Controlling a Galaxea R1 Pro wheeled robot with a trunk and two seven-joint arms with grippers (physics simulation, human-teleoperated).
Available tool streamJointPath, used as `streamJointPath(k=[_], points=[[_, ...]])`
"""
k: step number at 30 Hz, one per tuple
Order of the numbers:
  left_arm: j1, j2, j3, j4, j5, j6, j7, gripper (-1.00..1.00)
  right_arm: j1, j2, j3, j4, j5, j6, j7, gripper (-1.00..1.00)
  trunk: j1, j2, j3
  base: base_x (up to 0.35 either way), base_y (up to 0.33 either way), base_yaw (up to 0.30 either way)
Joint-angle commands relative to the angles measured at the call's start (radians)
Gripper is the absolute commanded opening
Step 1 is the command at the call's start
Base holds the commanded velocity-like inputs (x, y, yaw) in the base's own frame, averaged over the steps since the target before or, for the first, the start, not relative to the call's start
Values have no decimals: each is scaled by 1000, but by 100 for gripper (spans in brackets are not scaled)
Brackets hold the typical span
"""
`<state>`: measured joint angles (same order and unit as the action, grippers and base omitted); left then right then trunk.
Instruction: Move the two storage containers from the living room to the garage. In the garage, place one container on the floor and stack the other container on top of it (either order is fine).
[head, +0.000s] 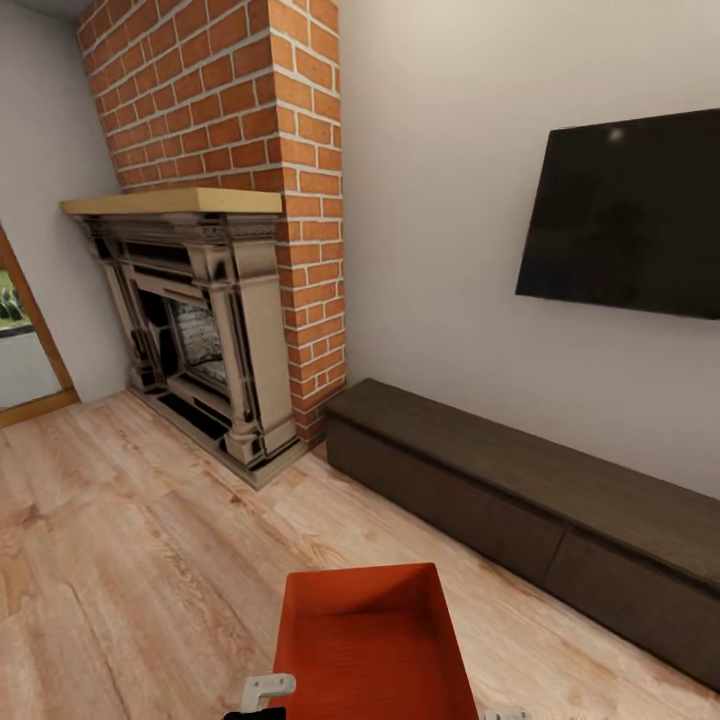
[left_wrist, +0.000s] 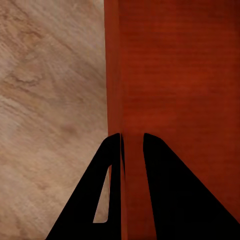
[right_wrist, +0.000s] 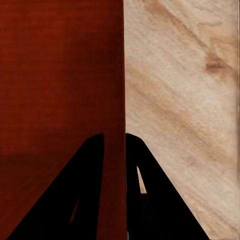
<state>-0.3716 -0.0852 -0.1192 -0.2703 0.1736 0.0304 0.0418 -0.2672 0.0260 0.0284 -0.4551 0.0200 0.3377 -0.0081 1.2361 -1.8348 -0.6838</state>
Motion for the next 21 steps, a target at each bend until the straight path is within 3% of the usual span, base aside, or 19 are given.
streamJointPath(k=[1, 7, 21], points=[[-1, 13, -5, -4, -3, 3, 10, -100, 0, -1, 19, 1, -14, 6, 0, -100, -4, 7, 2, 0, 0, -233], [-1, 13, -5, -4, -3, 4, 10, -100, 0, 0, 19, 1, -14, 6, 0, -100, -27, 49, 21, 0, 0, -102], [-1, 13, -5, -4, -3, 4, 10, -100, 0, -1, 19, 1, -14, 6, 0, -100, -81, 147, 65, 0, 0, -7]])
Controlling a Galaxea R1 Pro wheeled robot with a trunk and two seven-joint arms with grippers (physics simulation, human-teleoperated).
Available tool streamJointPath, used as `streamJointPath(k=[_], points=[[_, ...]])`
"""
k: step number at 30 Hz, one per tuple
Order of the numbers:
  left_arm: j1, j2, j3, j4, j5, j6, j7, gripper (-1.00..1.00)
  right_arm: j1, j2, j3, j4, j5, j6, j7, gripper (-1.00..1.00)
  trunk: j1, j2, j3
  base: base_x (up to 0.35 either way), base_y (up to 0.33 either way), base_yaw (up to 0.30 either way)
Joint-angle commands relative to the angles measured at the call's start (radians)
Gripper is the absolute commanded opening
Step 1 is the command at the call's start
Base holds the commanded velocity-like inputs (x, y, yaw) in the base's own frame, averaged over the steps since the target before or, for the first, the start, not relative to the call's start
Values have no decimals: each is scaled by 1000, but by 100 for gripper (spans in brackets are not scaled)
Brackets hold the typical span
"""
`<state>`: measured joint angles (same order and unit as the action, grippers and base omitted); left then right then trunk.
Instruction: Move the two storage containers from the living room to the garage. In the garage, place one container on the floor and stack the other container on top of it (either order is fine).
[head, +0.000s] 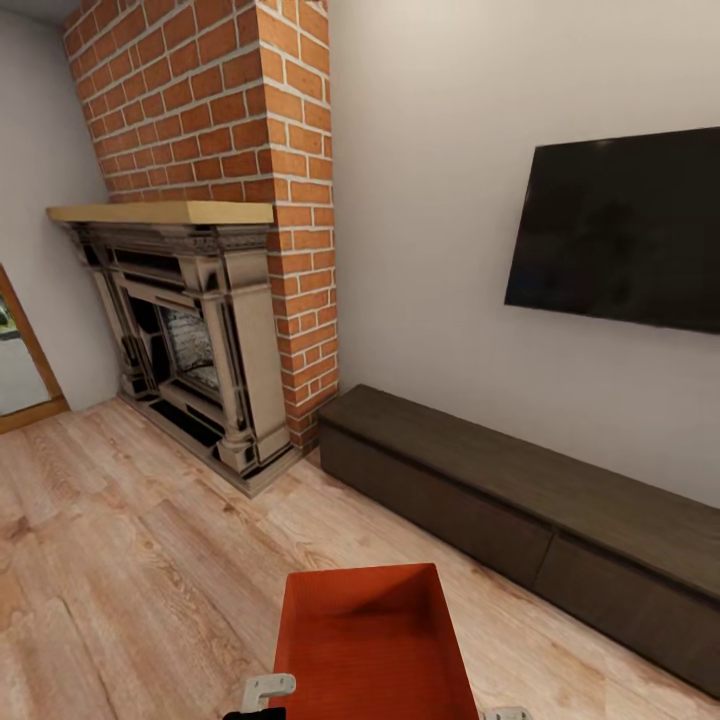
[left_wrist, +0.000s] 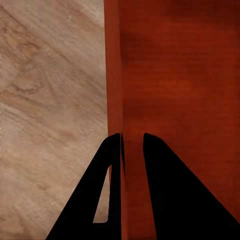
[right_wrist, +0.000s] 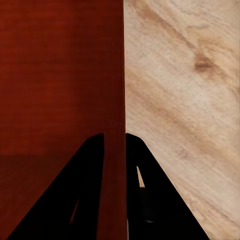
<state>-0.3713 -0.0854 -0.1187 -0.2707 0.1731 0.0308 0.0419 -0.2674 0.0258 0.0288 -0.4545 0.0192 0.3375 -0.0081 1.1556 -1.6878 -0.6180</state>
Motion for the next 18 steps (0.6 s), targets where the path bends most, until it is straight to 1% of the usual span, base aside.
streamJointPath(k=[1, 18], points=[[-1, 13, -6, -4, -3, 4, 10, -100, 0, -1, 19, 0, -13, 6, 0, -100, -4, 7, 2, 0, 0, 0], [-1, 13, -6, -4, -3, 4, 10, -100, 0, 0, 19, 0, -13, 6, 0, -100, -69, 126, 56, 0, 0, 0]])
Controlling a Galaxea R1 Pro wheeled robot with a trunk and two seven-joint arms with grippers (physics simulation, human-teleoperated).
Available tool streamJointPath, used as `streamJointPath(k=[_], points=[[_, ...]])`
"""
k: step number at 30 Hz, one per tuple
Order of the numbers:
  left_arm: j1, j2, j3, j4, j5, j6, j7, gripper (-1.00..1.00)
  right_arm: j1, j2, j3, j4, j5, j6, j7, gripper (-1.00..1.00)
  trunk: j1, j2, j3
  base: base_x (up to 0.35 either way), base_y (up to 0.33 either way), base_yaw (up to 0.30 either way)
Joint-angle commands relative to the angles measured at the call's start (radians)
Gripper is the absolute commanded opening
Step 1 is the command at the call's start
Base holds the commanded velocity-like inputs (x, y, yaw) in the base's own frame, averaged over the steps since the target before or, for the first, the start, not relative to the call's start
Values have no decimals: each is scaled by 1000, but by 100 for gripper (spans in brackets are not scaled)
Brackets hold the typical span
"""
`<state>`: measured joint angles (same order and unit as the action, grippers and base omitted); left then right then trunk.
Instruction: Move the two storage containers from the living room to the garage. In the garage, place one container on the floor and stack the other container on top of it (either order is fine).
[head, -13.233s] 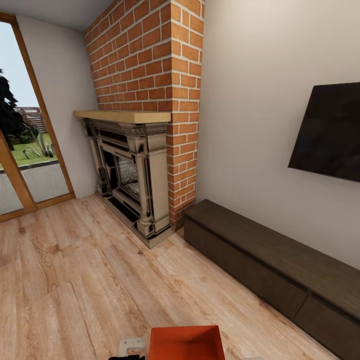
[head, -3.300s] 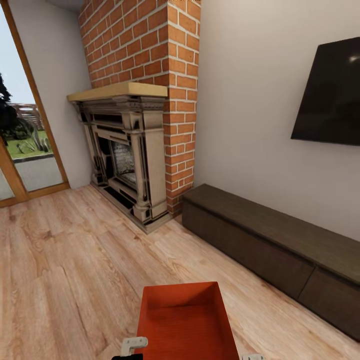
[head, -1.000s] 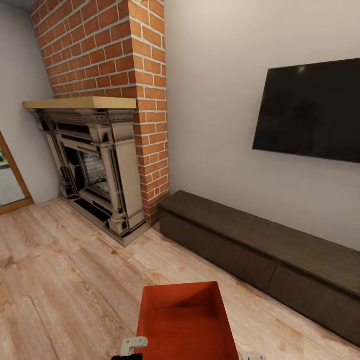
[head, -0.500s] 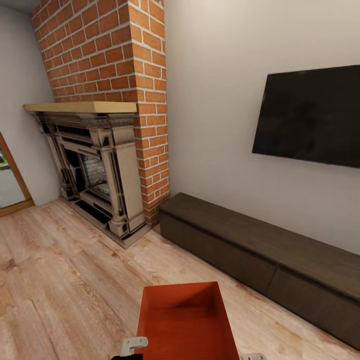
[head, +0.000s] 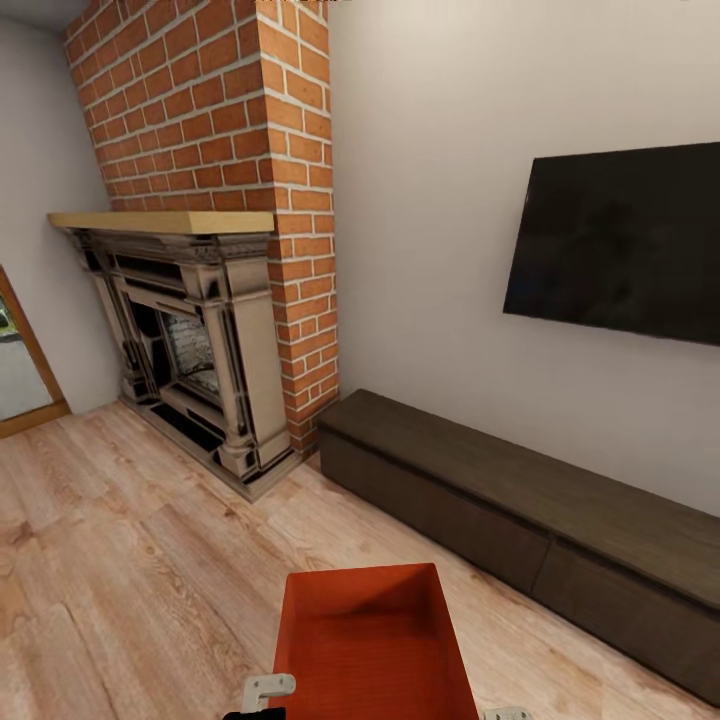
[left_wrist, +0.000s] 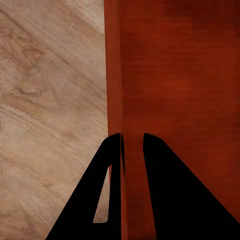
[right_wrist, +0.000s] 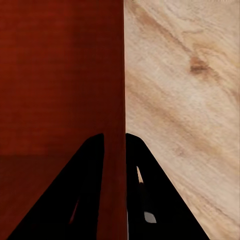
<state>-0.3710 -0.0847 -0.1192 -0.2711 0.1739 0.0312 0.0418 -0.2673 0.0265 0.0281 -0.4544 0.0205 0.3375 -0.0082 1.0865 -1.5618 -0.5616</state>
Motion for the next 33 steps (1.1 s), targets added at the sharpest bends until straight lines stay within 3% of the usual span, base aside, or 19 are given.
streamJointPath(k=[1, 4, 21, 33], points=[[-1, 13, -5, -4, -4, 4, 10, -100, 0, -1, 19, 0, -14, 6, 1, -100, -4, 7, 2, 0, 0, 0], [-1, 13, -5, -4, -4, 3, 10, -100, 0, -1, 19, 0, -14, 6, 1, -100, -16, 28, 12, 0, 0, 0], [-1, 13, -5, -4, -3, 3, 10, -100, 0, 0, 19, 0, -14, 6, 1, -100, -16, 28, 11, 0, 0, 7], [-1, 13, -5, -4, -4, 3, 10, -100, 0, 0, 19, 0, -14, 8, 1, -100, -16, 28, 4, 0, 0, 215]])
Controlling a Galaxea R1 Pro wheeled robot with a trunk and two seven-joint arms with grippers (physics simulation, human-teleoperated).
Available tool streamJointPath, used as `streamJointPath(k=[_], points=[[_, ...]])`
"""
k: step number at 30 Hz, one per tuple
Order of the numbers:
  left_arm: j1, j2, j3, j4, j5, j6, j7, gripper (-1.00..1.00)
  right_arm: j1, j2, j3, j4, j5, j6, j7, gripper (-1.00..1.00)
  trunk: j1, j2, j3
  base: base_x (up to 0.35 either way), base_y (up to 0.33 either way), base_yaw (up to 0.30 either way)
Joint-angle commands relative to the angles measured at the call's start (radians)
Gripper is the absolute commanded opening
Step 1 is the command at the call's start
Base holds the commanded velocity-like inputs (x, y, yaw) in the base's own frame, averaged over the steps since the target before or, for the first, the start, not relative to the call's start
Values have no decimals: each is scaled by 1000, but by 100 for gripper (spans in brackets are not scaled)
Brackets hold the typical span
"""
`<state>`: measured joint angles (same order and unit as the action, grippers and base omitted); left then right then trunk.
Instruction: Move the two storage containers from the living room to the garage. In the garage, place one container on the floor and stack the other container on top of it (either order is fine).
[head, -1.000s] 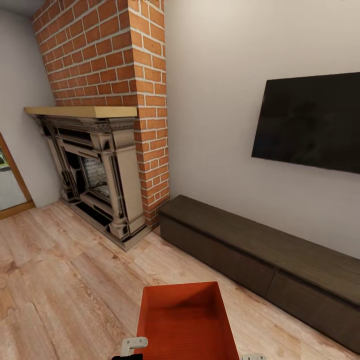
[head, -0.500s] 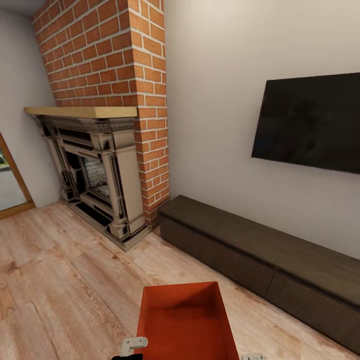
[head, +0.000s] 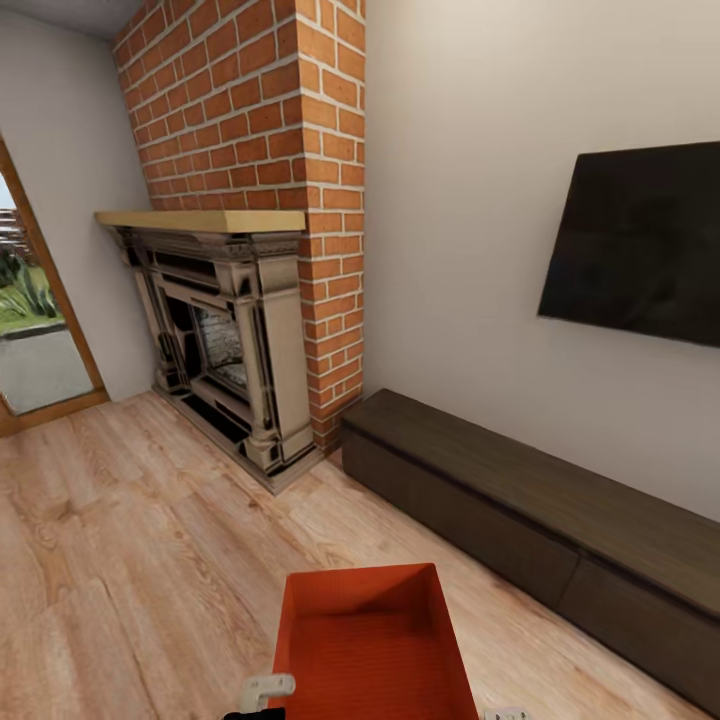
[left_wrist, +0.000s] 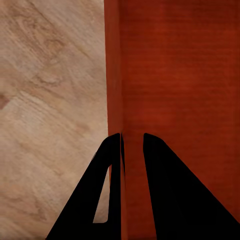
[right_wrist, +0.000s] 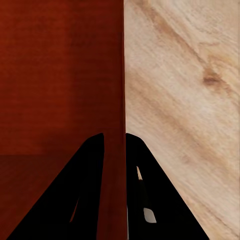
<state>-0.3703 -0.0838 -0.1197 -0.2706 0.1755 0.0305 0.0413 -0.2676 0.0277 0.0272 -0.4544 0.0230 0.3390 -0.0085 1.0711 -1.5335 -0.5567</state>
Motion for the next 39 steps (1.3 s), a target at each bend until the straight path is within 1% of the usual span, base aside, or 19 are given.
streamJointPath(k=[1, 9, 18, 39], points=[[-1, 12, -5, -4, -5, 3, 10, -100, 1, -1, 20, 0, -17, 6, 1, -100, 0, -1, -2, 0, 0, 247], [-2, 12, -5, -4, -5, 3, 10, -100, 1, 0, 20, 0, -16, 6, 1, -100, 0, -1, -8, 0, 0, 249], [-1, 13, -5, -4, -5, -20, 11, -100, 1, 0, 20, 0, -15, 6, 1, -100, 0, -1, -14, 0, 0, 250], [-1, 13, -5, -4, -4, -23, 11, -100, 1, -1, 20, 0, -15, 6, 1, -100, 0, -1, -30, 0, 0, 250]])
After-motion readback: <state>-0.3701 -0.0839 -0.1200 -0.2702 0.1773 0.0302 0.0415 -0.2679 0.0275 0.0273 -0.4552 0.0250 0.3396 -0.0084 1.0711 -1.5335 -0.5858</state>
